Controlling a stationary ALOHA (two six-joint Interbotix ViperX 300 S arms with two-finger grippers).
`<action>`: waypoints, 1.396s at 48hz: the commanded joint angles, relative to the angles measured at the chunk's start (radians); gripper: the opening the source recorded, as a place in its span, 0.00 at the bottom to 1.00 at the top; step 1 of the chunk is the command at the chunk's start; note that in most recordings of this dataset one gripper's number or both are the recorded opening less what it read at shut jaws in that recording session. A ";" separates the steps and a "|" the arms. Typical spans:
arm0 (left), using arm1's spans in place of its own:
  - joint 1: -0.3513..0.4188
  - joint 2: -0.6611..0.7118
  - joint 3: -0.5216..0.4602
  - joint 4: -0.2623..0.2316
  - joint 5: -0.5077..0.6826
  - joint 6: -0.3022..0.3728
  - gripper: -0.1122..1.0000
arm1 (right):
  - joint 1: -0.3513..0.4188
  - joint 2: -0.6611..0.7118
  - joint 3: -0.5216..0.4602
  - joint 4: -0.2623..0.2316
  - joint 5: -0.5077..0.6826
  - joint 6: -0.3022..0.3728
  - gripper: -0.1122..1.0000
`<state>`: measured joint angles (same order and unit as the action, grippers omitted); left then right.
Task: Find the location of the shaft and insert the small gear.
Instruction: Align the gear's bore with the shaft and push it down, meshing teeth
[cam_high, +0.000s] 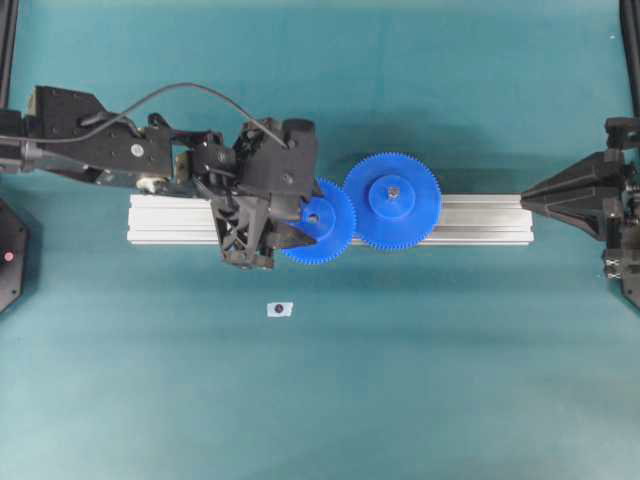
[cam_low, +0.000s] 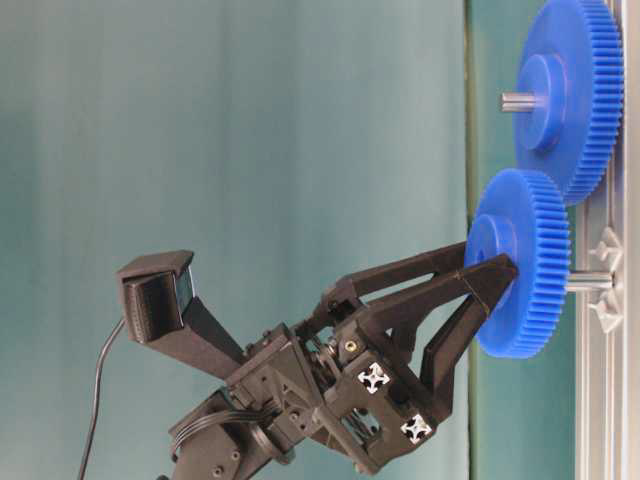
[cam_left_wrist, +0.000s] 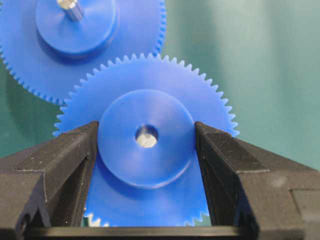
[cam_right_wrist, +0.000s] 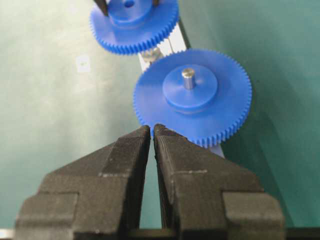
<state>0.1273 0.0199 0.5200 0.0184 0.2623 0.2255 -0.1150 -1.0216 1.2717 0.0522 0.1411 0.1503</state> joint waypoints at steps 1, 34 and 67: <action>0.025 -0.021 -0.015 0.003 0.021 0.002 0.68 | -0.003 0.006 -0.009 0.000 -0.005 0.009 0.25; 0.031 -0.003 -0.069 0.003 0.104 0.012 0.68 | -0.003 0.005 0.002 0.000 -0.009 0.011 0.25; -0.008 -0.005 -0.095 0.003 0.112 0.018 0.91 | -0.003 0.005 0.009 0.000 -0.017 0.011 0.25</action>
<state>0.1350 0.0322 0.4525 0.0184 0.3804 0.2393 -0.1150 -1.0232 1.2916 0.0522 0.1335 0.1519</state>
